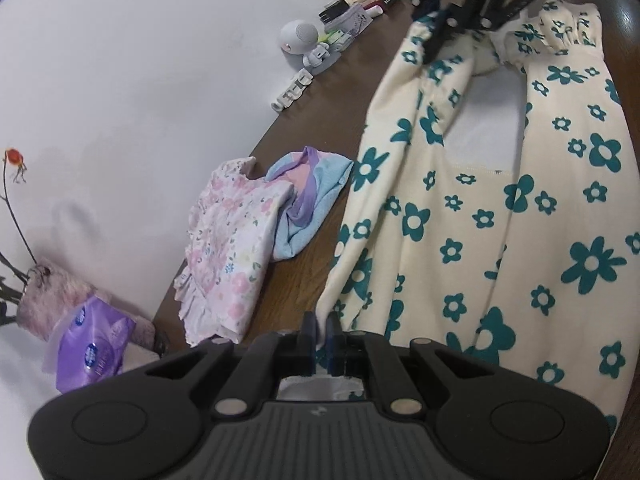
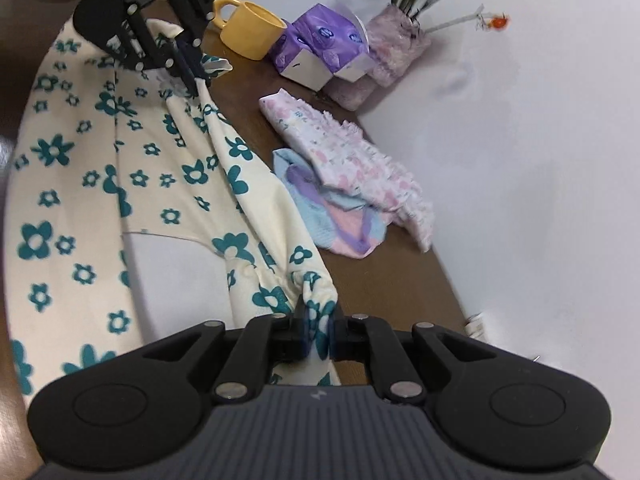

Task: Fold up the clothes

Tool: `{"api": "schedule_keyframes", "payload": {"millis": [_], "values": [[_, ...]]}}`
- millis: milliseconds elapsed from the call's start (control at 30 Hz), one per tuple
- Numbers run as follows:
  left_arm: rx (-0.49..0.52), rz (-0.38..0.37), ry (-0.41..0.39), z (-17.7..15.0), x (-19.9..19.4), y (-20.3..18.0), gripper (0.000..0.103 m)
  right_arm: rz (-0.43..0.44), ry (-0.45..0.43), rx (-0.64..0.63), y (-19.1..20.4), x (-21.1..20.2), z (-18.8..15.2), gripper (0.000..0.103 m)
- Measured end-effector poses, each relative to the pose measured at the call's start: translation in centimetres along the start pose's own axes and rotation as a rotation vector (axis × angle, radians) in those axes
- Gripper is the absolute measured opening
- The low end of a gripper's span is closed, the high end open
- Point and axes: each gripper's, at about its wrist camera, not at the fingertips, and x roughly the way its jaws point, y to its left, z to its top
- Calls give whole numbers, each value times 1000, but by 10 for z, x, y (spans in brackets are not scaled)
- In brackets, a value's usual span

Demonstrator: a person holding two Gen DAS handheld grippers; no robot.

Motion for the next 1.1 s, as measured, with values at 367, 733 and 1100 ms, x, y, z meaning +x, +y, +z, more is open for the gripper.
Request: {"api": "schedule_keyframes", "payload": {"millis": [367, 733, 1100], "values": [[-127, -38, 0, -1, 0, 14, 3, 181, 4, 305, -45, -1, 2, 34], [-307, -112, 59, 1, 16, 35, 3, 247, 86, 629, -92, 37, -28, 10], [-337, -163, 51, -4, 18, 43, 3, 368, 170, 497, -98, 47, -16, 51]]}}
